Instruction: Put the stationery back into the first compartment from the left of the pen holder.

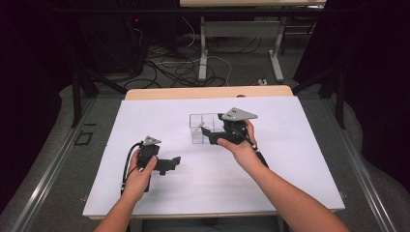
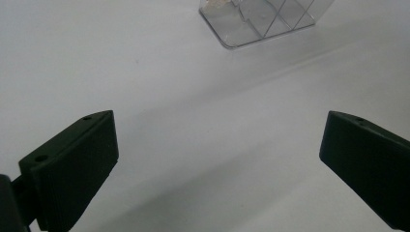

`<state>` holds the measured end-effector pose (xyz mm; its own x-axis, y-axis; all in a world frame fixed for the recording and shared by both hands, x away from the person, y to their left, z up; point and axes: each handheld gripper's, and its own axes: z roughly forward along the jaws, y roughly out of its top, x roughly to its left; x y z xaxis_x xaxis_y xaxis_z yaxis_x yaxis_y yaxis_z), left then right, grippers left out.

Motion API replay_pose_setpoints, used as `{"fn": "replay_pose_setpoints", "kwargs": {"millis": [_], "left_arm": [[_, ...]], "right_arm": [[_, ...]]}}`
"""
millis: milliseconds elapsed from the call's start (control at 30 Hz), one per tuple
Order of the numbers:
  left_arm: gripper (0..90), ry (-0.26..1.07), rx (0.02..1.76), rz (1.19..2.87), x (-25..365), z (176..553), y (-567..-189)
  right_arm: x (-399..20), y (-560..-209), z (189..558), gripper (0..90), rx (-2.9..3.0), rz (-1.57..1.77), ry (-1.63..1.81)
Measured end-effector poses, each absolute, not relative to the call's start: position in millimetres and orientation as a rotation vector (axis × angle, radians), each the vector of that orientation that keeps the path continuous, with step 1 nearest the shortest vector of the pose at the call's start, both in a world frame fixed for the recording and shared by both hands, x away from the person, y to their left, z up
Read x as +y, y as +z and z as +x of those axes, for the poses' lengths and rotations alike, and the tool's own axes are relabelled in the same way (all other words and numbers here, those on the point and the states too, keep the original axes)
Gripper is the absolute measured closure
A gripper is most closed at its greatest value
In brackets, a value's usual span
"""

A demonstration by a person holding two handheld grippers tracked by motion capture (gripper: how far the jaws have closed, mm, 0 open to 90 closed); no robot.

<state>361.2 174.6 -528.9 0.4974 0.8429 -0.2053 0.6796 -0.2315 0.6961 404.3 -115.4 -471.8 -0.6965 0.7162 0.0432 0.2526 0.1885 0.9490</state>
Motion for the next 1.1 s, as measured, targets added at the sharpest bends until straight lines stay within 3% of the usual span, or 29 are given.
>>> {"fn": "replay_pose_setpoints", "kwargs": {"millis": [267,633,1100], "left_arm": [[0.2,0.275,1.255,1.987,175.5,361.1,-529.9],[0.3,0.285,1.251,1.992,176.5,361.2,-530.3],[0.3,0.283,1.265,1.982,176.0,360.8,-530.5]], "right_arm": [[-135.8,-483.8,389.8,13.7,2.075,0.902,1.492],[-165.2,-504.0,375.0,2.7,2.093,0.954,1.411],[-212.0,-525.0,367.9,0.0,2.063,1.104,1.333]]}}
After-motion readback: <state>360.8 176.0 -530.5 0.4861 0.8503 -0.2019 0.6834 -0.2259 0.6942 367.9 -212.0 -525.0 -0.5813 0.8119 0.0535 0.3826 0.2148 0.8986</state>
